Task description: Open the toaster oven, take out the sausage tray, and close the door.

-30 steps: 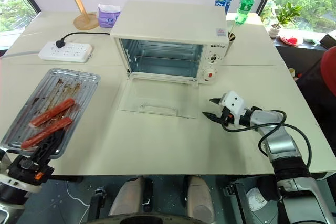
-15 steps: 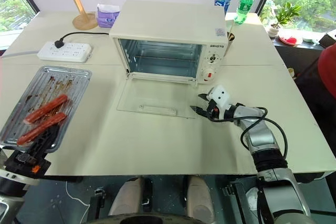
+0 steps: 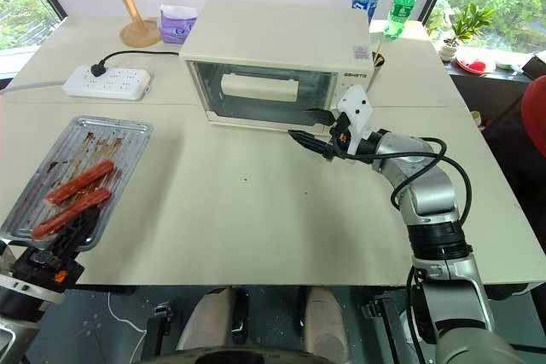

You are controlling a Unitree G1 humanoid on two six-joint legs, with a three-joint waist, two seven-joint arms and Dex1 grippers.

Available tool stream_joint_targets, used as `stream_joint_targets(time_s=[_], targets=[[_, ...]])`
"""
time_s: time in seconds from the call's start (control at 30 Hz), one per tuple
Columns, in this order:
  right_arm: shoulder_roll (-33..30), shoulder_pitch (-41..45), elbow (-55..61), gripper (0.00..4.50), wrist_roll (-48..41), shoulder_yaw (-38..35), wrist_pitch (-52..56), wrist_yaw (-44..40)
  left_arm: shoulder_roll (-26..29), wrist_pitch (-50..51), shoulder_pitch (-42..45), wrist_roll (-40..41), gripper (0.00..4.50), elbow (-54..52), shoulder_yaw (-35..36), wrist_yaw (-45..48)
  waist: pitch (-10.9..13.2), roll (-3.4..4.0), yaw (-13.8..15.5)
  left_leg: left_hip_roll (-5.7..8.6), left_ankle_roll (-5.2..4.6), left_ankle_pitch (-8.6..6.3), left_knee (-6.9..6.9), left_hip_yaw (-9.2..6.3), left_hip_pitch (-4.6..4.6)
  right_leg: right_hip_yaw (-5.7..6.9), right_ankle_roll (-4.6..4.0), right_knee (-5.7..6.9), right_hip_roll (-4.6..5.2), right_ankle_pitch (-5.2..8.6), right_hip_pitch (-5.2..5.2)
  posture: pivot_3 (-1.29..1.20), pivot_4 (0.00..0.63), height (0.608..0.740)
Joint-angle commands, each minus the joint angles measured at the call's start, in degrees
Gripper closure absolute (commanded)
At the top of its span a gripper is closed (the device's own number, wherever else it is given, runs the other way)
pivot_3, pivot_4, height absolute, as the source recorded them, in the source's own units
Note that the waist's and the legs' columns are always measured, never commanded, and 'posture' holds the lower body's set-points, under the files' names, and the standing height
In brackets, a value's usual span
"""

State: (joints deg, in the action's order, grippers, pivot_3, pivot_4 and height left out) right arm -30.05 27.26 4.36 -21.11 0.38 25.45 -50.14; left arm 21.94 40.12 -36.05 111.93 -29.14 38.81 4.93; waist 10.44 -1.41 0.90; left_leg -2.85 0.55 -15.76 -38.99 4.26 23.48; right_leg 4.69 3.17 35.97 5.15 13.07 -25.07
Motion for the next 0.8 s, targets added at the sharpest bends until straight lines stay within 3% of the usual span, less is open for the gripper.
stream_joint_targets(time_s=[0.03,0.23,0.4,0.53,0.67,0.8], targets=[[-2.7,-3.5,5.5,1.54,-1.2,-0.6,-0.3,-2.3,2.5,2.7,-1.8,1.1,4.5,-2.1,-0.8,1.8,0.0,0.0,-0.1,0.0,0.0,0.0,0.0,0.01,0.0,0.0,0.0,-0.01,0.04,0.0,0.01,0.0,0.15,0.722],[-7.8,-7.4,13.6,1.54,-8.6,-3.3,6.0,-6.8,10.2,9.4,-6.6,1.1,4.5,-1.0,-0.5,8.3,0.1,0.08,-0.5,-0.05,0.01,-0.01,0.02,-0.01,-0.01,-0.01,0.02,0.02,-0.01,-0.01,-0.14,0.0,0.15,0.722],[-13.1,-10.9,19.0,0.04,-16.6,-7.6,13.3,-9.0,18.4,13.4,-1.8,1.1,4.5,1.8,-3.5,12.1,0.1,0.17,0.0,-0.06,0.02,-0.01,0.06,-0.06,-0.01,0.0,0.0,-0.01,0.01,0.01,-0.24,0.0,0.15,0.722],[-15.4,-12.3,21.3,0.04,-18.9,-9.5,15.9,-8.1,23.3,15.6,4.1,0.0,4.5,4.7,-7.3,13.2,0.1,0.19,-0.2,-0.07,0.03,-0.02,0.07,-0.02,-0.01,0.0,0.01,-0.02,0.15,0.0,-0.16,0.0,0.15,0.722],[-18.2,-15.3,24.1,0.04,-20.5,-13.2,17.3,-7.1,28.8,21.5,17.3,-6.5,4.5,10.1,-16.7,19.2,0.1,0.3,0.1,0.07,0.01,-0.01,0.15,0.06,0.0,0.0,0.01,-0.03,0.13,0.0,-0.15,0.0,0.15,0.722],[-18.9,-17.8,26.4,0.04,-21.2,-15.4,17.9,-5.1,29.8,25.9,27.1,-9.8,4.5,16.2,-23.1,23.1,0.2,0.29,-0.2,0.03,0.01,-0.01,0.15,0.12,0.01,0.0,0.01,-0.03,0.09,-0.01,-0.18,0.0,0.15,0.722]])
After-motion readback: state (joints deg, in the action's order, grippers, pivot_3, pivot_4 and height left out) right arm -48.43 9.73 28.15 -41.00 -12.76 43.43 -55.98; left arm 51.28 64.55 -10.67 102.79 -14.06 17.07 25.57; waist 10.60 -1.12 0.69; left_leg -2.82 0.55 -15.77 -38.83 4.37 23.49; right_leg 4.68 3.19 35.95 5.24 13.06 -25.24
